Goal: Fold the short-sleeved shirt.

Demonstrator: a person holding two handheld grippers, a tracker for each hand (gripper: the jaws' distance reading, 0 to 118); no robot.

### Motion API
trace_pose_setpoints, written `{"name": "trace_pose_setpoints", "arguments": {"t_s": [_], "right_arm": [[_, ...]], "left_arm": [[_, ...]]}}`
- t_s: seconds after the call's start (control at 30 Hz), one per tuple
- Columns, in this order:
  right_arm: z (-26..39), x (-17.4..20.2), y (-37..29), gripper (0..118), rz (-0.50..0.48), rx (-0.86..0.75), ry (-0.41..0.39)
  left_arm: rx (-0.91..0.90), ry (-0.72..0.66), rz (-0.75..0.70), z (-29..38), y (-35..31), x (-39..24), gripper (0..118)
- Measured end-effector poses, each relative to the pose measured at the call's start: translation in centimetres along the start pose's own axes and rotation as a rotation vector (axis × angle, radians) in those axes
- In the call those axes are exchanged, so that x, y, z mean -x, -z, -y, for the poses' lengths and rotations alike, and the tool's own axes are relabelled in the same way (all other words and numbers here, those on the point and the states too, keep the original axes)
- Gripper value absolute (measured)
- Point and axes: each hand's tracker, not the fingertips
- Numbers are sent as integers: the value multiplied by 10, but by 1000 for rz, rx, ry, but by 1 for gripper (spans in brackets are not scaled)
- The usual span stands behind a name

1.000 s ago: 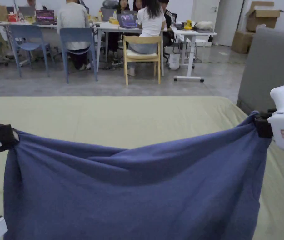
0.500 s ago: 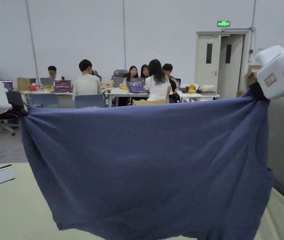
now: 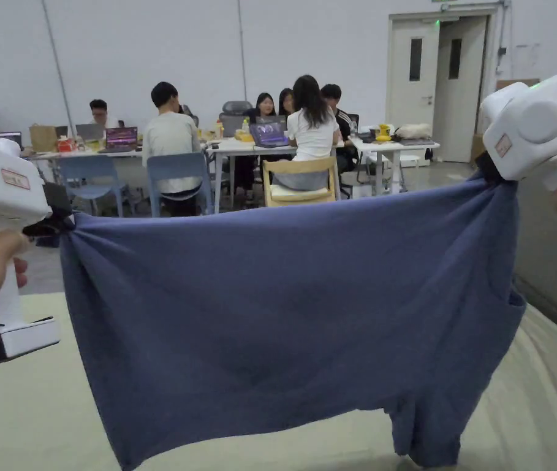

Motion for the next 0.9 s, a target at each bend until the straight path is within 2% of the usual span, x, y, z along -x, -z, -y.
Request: {"name": "trace_pose_setpoints", "arguments": {"t_s": [0.13, 0.23, 0.33, 0.47, 0.57, 0.63, 0.8, 0.9], "right_arm": [[58, 45, 51, 9, -39, 114, -71], [117, 78, 88, 9, -82, 207, -80], [185, 104, 108, 9, -121, 235, -10], [283, 118, 120, 9, -157, 291, 99], [350, 120, 102, 9, -204, 356, 93], [382, 115, 81, 9, -242, 375, 127], [424, 91, -8, 9, -264, 344, 199], [441, 79, -60, 9, -280, 339, 246]], "left_arm": [[153, 5, -48, 62, 57, 7, 0], [279, -16, -65, 124, 94, 16, 0], [382, -28, -88, 189, 116, 27, 0], [451, -92, -45, 274, 108, 53, 0], [540, -83, -79, 328, 87, 72, 0], [538, -76, -56, 350, 66, 85, 0], [516, 14, -19, 375, -10, 103, 0], [524, 17, 22, 380, -57, 117, 0]]}}
